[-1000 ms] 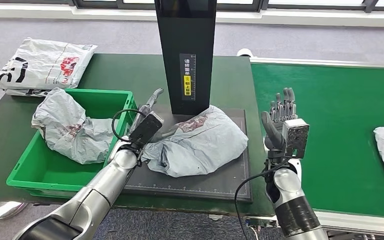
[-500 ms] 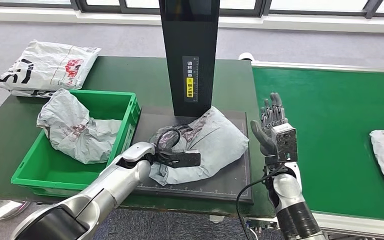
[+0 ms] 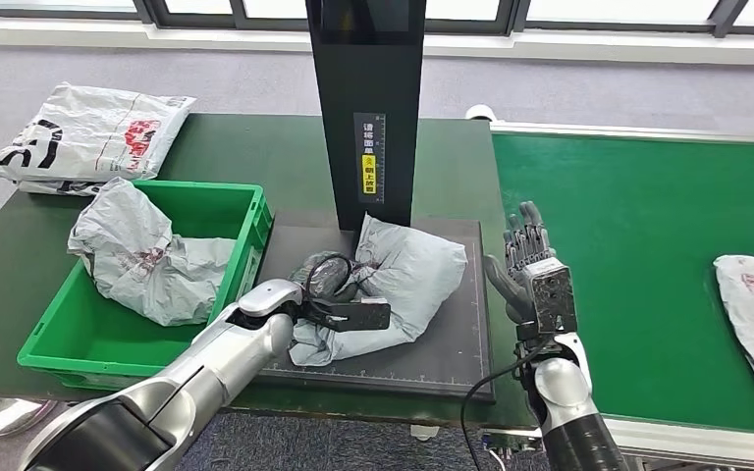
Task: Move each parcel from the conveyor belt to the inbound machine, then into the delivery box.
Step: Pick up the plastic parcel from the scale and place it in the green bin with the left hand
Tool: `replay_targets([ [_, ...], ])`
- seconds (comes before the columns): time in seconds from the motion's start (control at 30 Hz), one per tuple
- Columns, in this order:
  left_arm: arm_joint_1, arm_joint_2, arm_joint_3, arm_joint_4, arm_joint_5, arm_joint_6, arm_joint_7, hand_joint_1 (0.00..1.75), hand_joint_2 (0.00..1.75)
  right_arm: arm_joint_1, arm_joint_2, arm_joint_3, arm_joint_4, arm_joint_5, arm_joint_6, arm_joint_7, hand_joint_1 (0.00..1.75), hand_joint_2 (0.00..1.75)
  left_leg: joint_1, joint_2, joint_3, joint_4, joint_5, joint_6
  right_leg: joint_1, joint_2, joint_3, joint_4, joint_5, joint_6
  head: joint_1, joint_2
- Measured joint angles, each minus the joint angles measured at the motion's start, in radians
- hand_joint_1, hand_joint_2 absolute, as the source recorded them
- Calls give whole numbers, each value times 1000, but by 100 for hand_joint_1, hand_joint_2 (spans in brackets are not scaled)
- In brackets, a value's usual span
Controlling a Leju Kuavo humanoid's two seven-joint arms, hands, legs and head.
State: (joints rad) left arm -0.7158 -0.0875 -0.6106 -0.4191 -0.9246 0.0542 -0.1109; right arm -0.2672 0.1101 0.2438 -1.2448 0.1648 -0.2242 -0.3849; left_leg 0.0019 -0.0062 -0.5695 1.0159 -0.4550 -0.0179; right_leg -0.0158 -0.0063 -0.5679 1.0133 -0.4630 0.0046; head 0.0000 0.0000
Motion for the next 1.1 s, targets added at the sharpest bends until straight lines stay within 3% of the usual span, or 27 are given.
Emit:
replay_targets([
  [0.13,18,-1,56,-17,103,81,-66,175,175,12,0,0,0,13,-1,2,0,175,0,1,-2,0,-1,-1,0,3,-3,0,-1,-1,0,0],
  [0.33,56,0,213,-124,276,161,-141,175,175,14,0,-1,0,18,-17,19,0,175,1,2,-10,0,1,-2,1,4,-12,0,1,-2,0,0],
  [0.47,67,9,292,-249,222,404,-119,175,175,16,1,-1,0,15,-38,22,0,175,1,2,-17,0,2,-2,2,5,-19,1,3,-2,0,0],
  [0.53,72,26,317,-328,121,537,-69,175,175,18,1,-1,3,13,-50,14,0,175,1,2,-19,0,2,-2,2,5,-21,1,3,-2,0,0],
  [0.6,82,43,366,-419,1,612,-39,175,175,20,2,-1,7,9,-62,3,0,175,1,3,-20,0,2,-2,2,5,-22,1,3,-2,0,0],
  [0.73,134,50,538,-574,-199,643,-78,175,175,29,2,-1,17,1,-83,-10,0,175,1,4,-20,0,2,-2,2,6,-24,1,3,-3,0,0],
  [0.83,173,48,642,-654,-239,642,-101,175,175,36,2,-1,22,-2,-88,-12,0,175,1,5,-22,0,2,-2,2,7,-26,1,3,-3,0,0],
  [1.1,222,45,769,-756,-274,642,-110,175,175,41,2,-1,25,-5,-89,-12,0,175,1,4,-23,0,2,-2,2,6,-26,1,3,-3,0,0],
])
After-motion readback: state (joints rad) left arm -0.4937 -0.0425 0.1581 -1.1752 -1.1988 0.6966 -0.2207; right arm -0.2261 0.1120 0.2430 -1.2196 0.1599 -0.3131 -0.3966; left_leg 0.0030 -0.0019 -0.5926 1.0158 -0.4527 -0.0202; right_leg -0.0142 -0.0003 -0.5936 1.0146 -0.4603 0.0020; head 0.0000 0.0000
